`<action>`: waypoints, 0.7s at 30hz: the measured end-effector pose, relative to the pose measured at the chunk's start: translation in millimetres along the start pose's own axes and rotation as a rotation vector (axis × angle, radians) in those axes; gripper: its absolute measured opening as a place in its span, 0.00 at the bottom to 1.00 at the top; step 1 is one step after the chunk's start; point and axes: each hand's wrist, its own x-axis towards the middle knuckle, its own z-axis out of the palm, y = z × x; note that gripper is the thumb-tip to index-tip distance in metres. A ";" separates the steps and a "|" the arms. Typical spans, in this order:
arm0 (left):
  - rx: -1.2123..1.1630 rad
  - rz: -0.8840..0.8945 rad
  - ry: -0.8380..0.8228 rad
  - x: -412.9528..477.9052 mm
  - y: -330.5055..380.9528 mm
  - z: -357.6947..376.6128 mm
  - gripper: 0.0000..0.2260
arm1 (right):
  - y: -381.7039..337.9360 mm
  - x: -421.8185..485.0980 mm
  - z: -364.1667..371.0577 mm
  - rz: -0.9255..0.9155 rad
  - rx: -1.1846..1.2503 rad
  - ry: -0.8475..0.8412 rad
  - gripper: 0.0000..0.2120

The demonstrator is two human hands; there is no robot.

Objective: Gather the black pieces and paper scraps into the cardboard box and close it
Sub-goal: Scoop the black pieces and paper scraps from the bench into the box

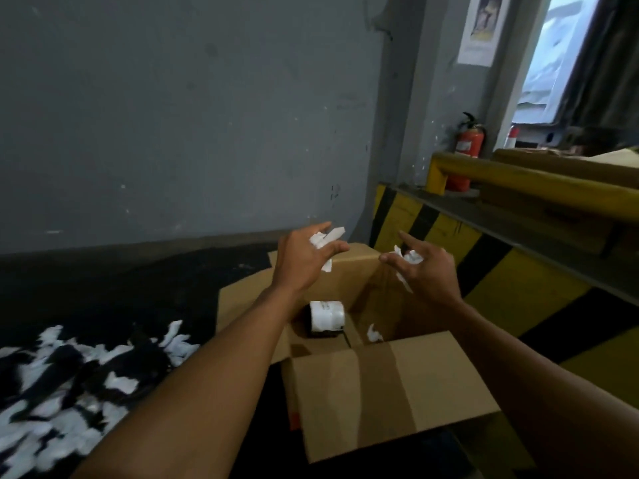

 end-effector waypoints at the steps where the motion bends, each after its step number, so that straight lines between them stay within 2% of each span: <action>1: 0.011 -0.013 -0.003 4.2 -3.1 15.4 0.27 | 12.4 8.2 -1.3 0.005 0.003 -0.012 0.33; 6: 0.122 -0.113 -0.033 14.4 -34.1 69.9 0.24 | 61.4 33.0 14.0 0.016 0.058 -0.089 0.24; 13: 0.273 -0.301 -0.214 25.0 -110.8 105.7 0.22 | 105.0 49.0 67.5 0.048 0.003 -0.289 0.06; 17: 0.312 -0.297 -0.272 43.6 -142.7 123.3 0.22 | 130.9 64.8 96.1 0.089 0.028 -0.381 0.14; 21: 0.377 -0.264 -0.388 56.0 -167.2 148.0 0.30 | 154.3 80.6 119.6 0.129 -0.047 -0.417 0.12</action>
